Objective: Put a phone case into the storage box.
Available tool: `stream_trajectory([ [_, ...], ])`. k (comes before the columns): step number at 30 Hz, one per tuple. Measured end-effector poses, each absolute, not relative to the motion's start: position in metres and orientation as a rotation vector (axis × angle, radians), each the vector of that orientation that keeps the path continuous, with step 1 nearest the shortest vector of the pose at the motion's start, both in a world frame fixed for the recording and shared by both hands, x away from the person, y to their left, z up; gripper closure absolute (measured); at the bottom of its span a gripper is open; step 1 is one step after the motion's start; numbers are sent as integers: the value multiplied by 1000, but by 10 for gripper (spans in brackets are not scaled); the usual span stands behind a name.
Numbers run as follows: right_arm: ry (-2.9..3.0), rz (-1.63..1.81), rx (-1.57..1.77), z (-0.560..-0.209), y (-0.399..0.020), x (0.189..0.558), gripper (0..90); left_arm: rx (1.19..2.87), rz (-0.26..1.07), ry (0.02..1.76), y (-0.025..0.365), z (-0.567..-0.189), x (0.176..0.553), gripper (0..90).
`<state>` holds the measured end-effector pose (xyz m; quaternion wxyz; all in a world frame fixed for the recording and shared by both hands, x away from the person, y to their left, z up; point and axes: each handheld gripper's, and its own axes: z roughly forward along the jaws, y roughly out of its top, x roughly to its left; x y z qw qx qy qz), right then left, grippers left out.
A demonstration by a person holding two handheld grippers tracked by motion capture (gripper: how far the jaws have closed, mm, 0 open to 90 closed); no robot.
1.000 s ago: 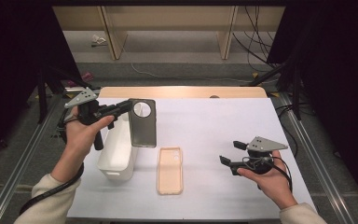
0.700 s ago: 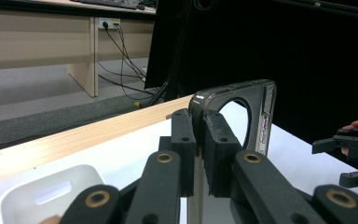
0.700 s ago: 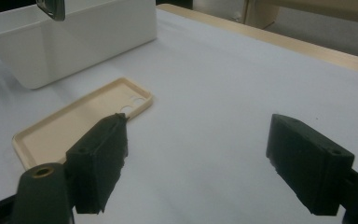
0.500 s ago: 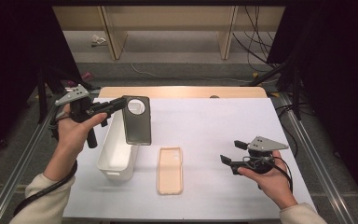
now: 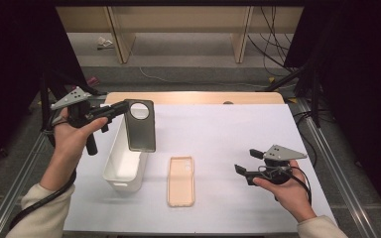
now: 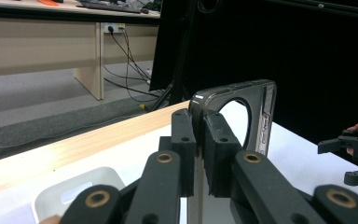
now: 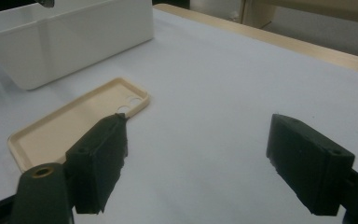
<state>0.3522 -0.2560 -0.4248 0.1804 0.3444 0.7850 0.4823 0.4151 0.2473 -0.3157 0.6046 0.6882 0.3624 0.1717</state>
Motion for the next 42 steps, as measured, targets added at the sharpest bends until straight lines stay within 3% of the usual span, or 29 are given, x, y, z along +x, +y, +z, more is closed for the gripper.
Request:
stream_trajectory([
  [42, 2211, 1362, 986, -426, -256, 353, 212, 1622, 435, 855, 277, -320, 462, 832],
])
